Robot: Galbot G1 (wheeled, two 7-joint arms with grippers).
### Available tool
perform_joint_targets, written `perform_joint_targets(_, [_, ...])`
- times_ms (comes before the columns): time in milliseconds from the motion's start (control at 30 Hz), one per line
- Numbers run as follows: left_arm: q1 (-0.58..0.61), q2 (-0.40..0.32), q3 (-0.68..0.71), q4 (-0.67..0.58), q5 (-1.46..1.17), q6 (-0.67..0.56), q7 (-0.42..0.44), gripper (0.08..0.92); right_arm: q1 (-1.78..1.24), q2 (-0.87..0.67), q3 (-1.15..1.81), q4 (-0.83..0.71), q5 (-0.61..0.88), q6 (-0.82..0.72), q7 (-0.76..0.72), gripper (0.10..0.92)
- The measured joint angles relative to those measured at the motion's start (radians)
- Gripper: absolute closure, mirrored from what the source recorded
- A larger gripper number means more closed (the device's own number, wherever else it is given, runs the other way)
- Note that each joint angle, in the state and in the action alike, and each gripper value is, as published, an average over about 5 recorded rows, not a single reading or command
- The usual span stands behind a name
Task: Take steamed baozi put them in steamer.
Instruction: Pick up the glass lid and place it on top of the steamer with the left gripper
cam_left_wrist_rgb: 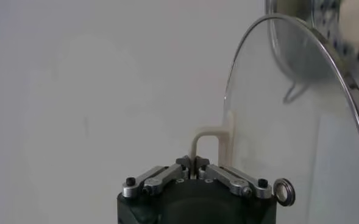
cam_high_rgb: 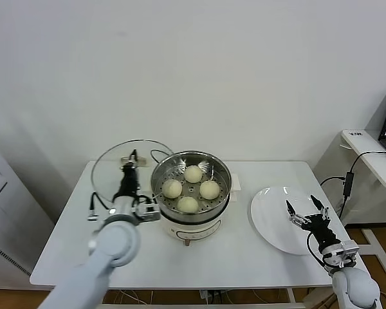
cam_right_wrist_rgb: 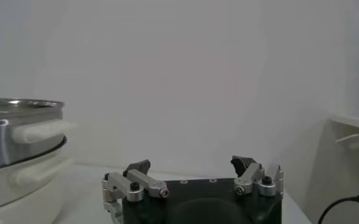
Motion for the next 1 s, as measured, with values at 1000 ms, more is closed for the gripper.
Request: perform_joint_targets(1000, [-0.087, -0.340, 0.146, 0.259, 0.238, 0.048, 0.011, 0.889, -0.009, 0.008, 0.009, -0.021, -0.007, 0.008, -0.008, 0.203])
